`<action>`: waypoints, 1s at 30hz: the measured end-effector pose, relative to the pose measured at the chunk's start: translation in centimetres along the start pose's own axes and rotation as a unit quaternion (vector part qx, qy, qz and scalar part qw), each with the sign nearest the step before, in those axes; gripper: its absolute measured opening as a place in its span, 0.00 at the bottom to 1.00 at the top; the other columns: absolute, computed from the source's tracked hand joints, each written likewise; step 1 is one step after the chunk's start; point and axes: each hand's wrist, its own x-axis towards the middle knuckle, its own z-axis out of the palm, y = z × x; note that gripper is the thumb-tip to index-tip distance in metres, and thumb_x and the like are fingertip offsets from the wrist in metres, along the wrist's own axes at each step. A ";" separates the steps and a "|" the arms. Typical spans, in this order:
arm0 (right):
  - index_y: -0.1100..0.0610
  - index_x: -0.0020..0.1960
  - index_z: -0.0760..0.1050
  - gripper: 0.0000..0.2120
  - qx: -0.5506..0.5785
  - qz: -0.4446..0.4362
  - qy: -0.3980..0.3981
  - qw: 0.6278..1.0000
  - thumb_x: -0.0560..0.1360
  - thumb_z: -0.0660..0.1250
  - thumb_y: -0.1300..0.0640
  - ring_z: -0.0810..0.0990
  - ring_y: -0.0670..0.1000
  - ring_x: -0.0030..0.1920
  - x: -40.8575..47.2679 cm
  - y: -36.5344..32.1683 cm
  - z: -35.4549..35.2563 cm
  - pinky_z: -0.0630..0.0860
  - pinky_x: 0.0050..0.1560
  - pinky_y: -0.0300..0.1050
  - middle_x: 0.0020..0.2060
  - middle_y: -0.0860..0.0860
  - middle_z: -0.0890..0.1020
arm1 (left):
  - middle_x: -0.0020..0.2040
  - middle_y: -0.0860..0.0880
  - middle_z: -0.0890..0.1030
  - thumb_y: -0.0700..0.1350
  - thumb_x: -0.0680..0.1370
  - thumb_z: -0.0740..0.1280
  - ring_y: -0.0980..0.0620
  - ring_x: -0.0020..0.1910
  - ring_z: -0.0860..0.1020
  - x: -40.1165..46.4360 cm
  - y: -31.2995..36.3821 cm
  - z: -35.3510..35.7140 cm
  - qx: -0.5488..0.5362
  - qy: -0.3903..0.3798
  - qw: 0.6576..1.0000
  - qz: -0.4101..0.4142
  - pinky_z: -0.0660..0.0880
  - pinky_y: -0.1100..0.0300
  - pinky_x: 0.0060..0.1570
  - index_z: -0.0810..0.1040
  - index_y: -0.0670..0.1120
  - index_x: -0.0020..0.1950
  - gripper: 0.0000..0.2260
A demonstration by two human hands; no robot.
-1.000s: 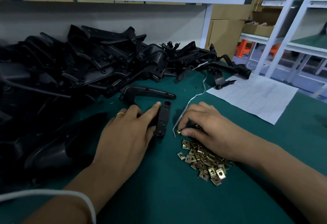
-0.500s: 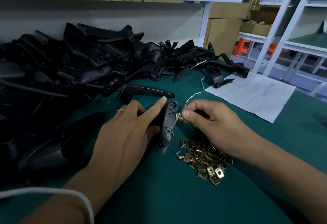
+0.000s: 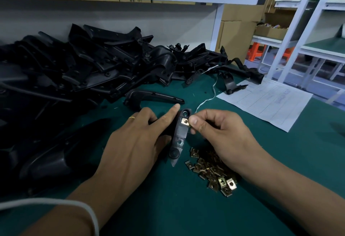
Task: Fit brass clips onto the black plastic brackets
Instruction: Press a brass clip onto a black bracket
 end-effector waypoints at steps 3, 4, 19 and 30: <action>0.53 0.39 0.80 0.15 0.012 -0.024 0.026 0.999 0.81 0.69 0.47 0.72 0.37 0.26 -0.3 -0.3 0.1 0.66 0.30 0.26 0.24 0.36 0.73 | 0.50 0.54 0.72 0.52 0.80 0.62 0.53 0.43 0.70 -0.1 0.0 -0.2 -0.020 -0.005 1.000 0.006 0.73 0.56 0.31 0.61 0.60 0.83 0.30; 0.52 0.38 0.80 0.16 0.005 -0.031 0.029 0.999 0.81 0.69 0.46 0.72 0.38 0.27 -0.3 -0.4 0.0 0.67 0.30 0.26 0.24 0.37 0.74 | 0.50 0.54 0.72 0.53 0.80 0.61 0.53 0.43 0.71 -0.1 0.0 -0.3 -0.021 -0.011 1.000 0.009 0.74 0.55 0.31 0.60 0.61 0.83 0.30; 0.46 0.48 0.82 0.04 -0.265 -0.052 0.019 0.963 0.81 0.69 0.54 0.75 0.40 0.47 2.0 1.5 -5.1 0.69 0.45 0.36 0.43 0.42 0.80 | 0.52 0.57 0.69 0.59 0.81 0.54 0.54 0.45 0.73 0.1 0.1 -0.3 -0.005 -0.018 0.999 -0.031 0.70 0.60 0.35 0.53 0.64 0.83 0.30; 0.46 0.62 0.83 0.11 -0.363 -0.049 -0.055 0.929 0.81 0.70 0.52 0.73 0.51 0.60 2.5 2.7 -4.6 0.70 0.63 0.48 0.54 0.47 0.79 | 0.49 0.58 0.67 0.60 0.81 0.54 0.56 0.42 0.68 0.1 0.0 0.0 0.026 -0.037 0.998 -0.044 0.65 0.62 0.31 0.53 0.65 0.83 0.29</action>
